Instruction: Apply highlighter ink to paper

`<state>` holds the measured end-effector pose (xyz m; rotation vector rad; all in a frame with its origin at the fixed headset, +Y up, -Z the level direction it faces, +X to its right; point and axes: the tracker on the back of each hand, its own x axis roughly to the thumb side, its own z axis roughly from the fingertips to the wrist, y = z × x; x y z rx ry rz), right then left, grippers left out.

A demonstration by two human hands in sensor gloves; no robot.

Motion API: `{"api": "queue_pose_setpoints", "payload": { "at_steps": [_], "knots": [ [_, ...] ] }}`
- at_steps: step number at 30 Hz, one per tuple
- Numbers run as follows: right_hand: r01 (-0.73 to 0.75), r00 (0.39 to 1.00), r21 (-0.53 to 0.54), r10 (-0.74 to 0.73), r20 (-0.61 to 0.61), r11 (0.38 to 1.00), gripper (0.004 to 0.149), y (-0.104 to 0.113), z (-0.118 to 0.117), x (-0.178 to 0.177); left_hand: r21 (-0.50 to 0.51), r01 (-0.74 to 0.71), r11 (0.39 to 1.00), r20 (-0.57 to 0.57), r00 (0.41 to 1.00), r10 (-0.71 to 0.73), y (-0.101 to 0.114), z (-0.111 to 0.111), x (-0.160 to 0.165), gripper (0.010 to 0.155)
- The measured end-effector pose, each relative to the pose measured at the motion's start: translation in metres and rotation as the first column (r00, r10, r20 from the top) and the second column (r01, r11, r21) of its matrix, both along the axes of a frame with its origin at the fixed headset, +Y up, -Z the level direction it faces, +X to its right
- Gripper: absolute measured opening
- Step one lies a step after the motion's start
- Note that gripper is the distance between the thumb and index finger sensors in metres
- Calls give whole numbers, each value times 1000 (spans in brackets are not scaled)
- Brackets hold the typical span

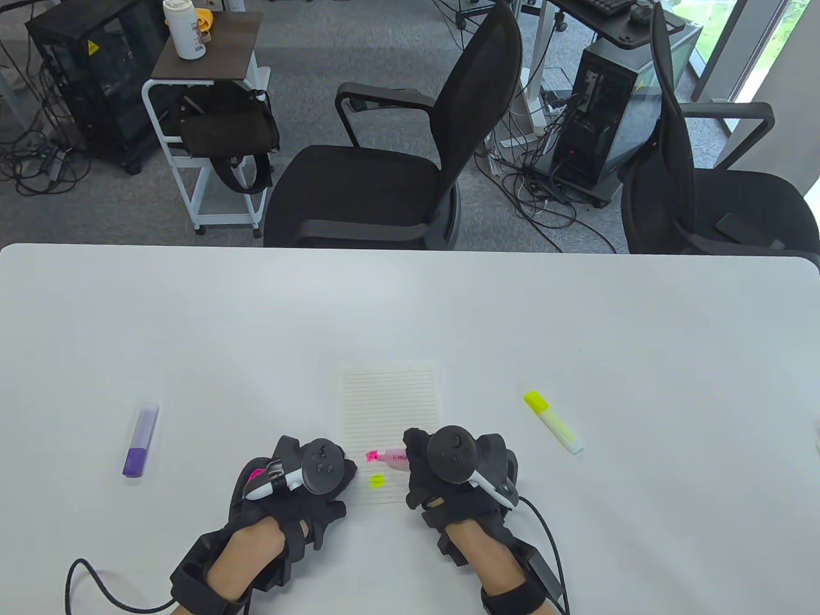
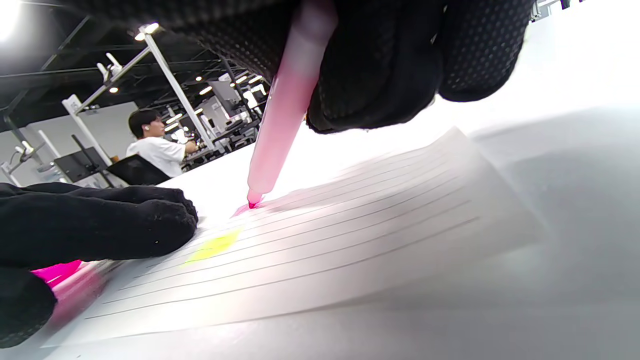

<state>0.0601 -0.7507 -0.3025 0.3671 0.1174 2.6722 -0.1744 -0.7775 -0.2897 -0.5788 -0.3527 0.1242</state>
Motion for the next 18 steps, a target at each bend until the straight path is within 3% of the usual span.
{"api": "queue_pose_setpoints", "payload": {
  "at_steps": [18],
  "knots": [
    [-21,1000,1,21,11,1000,38,1,1,-2,0,0,1000,0,1000,0,0,0,0,70]
  ]
}}
